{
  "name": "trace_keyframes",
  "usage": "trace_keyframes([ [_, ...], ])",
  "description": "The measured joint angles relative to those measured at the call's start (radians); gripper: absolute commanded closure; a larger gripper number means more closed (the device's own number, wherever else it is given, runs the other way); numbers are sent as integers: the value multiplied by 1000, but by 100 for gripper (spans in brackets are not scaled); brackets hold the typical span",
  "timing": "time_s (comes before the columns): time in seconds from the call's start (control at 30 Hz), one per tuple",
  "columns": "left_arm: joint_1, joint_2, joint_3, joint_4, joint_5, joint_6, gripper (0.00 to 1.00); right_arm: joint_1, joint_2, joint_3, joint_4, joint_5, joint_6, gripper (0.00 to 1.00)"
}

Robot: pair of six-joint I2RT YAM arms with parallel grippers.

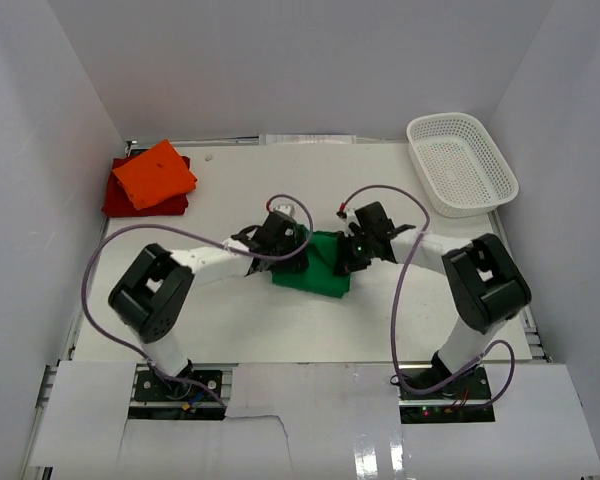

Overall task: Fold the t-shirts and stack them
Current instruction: Fold the long partially folded tshirt into a neat square

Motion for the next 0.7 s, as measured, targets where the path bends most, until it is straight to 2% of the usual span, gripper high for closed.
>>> trace_keyframes([
  [0.13, -150, -241, -232, -67, 12, -131, 23, 70, -235, -254, 8, 11, 63, 92],
  [0.2, -237, -343, -315, -116, 23, -209, 22, 102, -352, -356, 0, 16, 97, 92],
  [0.3, -303, -454, -380, -209, 34, -306, 21, 123, -474, -437, -54, 27, 141, 92],
  [0.47, -328, -488, -380, -314, 11, -382, 17, 144, -548, -423, -132, 66, 167, 91],
  [0.7, -339, -492, -333, -439, -47, -402, 11, 156, -588, -338, -152, 53, 180, 90],
])
